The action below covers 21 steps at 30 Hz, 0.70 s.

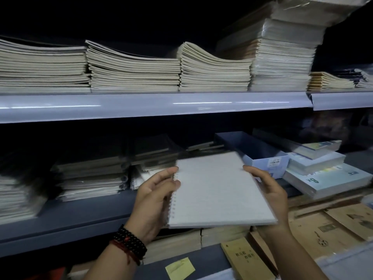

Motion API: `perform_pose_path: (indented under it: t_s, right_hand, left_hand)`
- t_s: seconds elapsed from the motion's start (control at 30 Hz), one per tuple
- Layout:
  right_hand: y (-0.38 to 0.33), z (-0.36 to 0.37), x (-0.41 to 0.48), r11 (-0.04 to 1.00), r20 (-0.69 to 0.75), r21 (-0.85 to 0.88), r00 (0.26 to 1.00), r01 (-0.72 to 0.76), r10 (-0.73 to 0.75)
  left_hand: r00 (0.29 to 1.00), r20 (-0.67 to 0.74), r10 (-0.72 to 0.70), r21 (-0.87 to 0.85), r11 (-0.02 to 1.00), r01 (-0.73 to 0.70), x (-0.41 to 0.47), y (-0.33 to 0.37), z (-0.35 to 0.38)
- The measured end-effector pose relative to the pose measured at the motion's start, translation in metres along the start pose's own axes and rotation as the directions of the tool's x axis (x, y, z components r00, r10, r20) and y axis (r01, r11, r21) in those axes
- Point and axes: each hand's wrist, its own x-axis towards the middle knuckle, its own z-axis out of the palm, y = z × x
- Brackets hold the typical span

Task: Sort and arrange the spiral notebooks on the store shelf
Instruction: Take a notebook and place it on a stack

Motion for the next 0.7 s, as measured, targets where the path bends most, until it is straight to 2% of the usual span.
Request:
perform_pose_path:
  t_s: [0.2, 0.3, 0.4, 0.5, 0.57, 0.7]
  right_hand:
    - [-0.009, -0.013, 0.009, 0.977, 0.022, 0.109, 0.983, -0.183, 0.182]
    - [-0.014, -0.020, 0.011, 0.944, 0.111, 0.139, 0.952, -0.299, 0.285]
    - [-0.015, -0.024, 0.008, 0.898, 0.210, 0.098, 0.891, -0.428, 0.402]
    - [-0.010, -0.024, 0.009, 0.917, 0.207, 0.013, 0.898, -0.400, 0.389]
    - [-0.008, -0.020, 0.010, 0.924, 0.189, 0.028, 0.910, -0.381, 0.369]
    - [-0.004, -0.013, 0.011, 0.931, 0.198, 0.094, 0.924, -0.351, 0.328]
  left_hand:
    - [0.999, 0.038, -0.035, -0.053, 0.998, 0.037, 0.000, -0.009, 0.008]
    - [0.998, 0.049, -0.032, -0.074, 0.997, 0.035, -0.001, -0.015, 0.014]
    - [0.999, 0.041, 0.018, -0.071, 0.997, -0.015, -0.001, -0.018, 0.018]
    - [0.998, 0.041, 0.043, -0.073, 0.997, -0.040, 0.000, -0.017, 0.020]
    - [0.999, 0.037, 0.028, -0.074, 0.997, -0.025, 0.002, -0.017, 0.019]
    - [0.989, 0.089, -0.119, 0.073, 0.991, 0.113, 0.001, -0.019, 0.011]
